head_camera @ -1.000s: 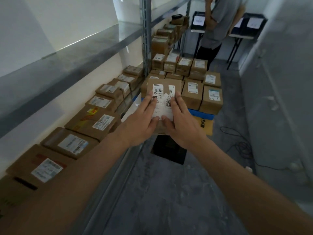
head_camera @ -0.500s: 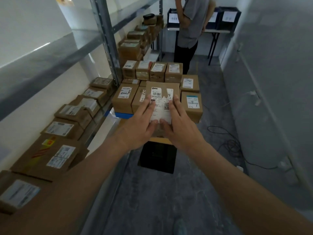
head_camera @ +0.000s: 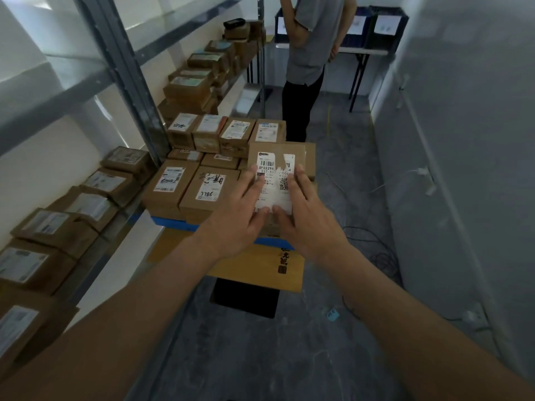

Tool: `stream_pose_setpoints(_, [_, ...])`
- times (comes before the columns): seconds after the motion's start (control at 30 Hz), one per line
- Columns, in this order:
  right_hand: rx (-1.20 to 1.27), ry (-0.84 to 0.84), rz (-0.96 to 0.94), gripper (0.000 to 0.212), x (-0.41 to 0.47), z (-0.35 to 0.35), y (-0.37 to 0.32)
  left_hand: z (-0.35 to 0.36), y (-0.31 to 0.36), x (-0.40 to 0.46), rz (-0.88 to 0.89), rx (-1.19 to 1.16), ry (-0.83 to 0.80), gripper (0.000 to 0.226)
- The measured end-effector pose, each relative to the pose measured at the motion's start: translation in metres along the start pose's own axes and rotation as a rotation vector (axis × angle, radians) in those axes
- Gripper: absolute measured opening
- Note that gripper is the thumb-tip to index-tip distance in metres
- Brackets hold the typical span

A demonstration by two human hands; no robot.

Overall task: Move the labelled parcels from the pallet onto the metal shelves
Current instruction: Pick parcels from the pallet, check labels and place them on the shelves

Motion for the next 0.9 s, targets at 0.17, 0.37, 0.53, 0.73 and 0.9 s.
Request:
stream_pose_setpoints(0.17, [-0.021,0.022,0.046,0.071,0.040,0.000,0.040,0.018,-0.004,0.056,0.005,-0.045,-0.021,0.066])
stream_pose_setpoints(0.37, [-0.050,0.025,0.106,0.071,0.099,0.004,0.081,0.037,-0.027,0.131,0.047,-0.036,-0.050,0.066])
stream_pose_setpoints(0.53, [-0.063,0.025,0.179,0.070,0.149,0.012,0.113,0.052,-0.049,0.192,0.064,-0.057,-0.110,0.068])
stream_pose_setpoints(0.73, [-0.064,0.033,0.258,0.067,0.197,0.025,0.148,0.074,-0.068,0.249,0.089,-0.106,-0.180,0.067])
stream_pose_setpoints(0.9, [-0.027,0.002,0.312,0.068,0.224,0.031,0.174,0.096,-0.075,0.286,0.060,-0.143,-0.223,0.067])
Point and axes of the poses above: each hand's wrist, its own x-axis towards the middle knuckle, its own z-axis out of the palm, y = z × x, the point moved 6 cm from there along x, towards the middle knuckle, and after that the axes turned 1 degree about x, right-handed, at the moved point
